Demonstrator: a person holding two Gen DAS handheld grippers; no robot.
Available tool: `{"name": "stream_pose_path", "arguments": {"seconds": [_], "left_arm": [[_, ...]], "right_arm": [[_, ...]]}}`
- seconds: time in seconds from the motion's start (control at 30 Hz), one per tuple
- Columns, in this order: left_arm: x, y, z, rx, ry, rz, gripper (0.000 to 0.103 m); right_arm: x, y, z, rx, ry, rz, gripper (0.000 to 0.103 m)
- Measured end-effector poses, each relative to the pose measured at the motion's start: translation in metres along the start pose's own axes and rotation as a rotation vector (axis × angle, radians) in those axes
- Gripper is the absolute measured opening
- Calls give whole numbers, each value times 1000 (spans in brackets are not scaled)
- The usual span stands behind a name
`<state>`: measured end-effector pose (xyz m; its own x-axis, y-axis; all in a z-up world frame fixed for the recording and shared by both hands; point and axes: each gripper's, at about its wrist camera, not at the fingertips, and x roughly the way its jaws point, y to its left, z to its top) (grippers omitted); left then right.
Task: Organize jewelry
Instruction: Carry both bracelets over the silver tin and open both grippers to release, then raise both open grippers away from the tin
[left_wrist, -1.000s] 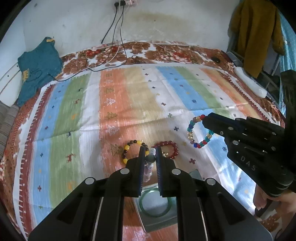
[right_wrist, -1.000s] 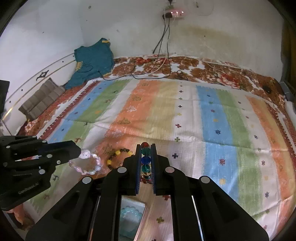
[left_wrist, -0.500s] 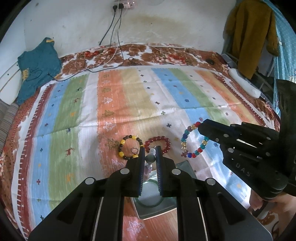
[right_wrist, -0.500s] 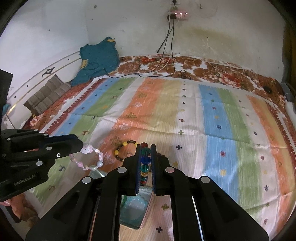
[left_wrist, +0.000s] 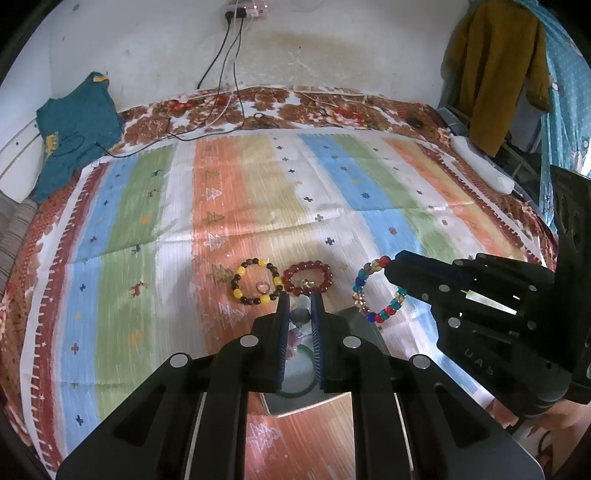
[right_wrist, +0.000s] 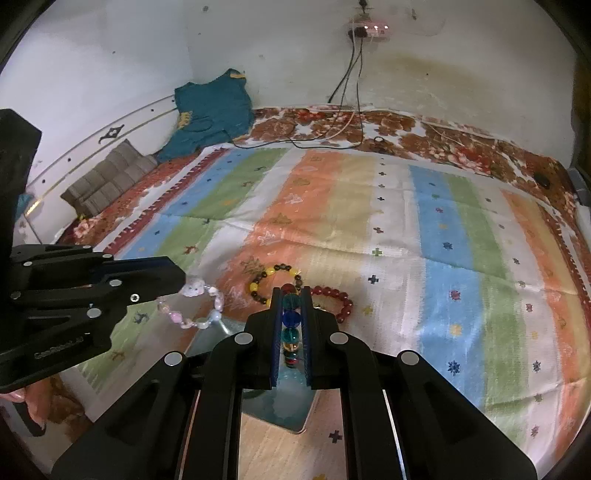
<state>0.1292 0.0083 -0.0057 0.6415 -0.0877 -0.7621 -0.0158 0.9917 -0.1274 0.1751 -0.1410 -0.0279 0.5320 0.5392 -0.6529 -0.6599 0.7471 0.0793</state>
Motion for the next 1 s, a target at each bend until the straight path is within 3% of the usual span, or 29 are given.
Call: {"name": "stream_pose_path", "arguments": {"seconds": [0.47, 0.5, 0.53, 0.57, 0.8, 1.0], "left_arm": [[-5, -1, -13, -13, 23, 12, 14], [-6, 0, -13, -17, 24, 13, 15], [-6, 1, -12, -22, 24, 16, 16], [-6, 3, -12, -30, 24, 25, 20], [-7, 15, -10, -67, 15, 47, 31], [-6, 18, -9, -80, 14, 56, 32]], "right_arm": [[-4, 6, -13, 16, 56, 27, 12], [-2, 4, -14, 24, 72, 19, 18], [-2, 3, -14, 27, 75, 8, 34], [-2, 2, -14, 29, 74, -1, 41], [3, -13, -16, 75, 96, -41, 42], [5, -18, -15, 93, 104, -49, 42]]}}
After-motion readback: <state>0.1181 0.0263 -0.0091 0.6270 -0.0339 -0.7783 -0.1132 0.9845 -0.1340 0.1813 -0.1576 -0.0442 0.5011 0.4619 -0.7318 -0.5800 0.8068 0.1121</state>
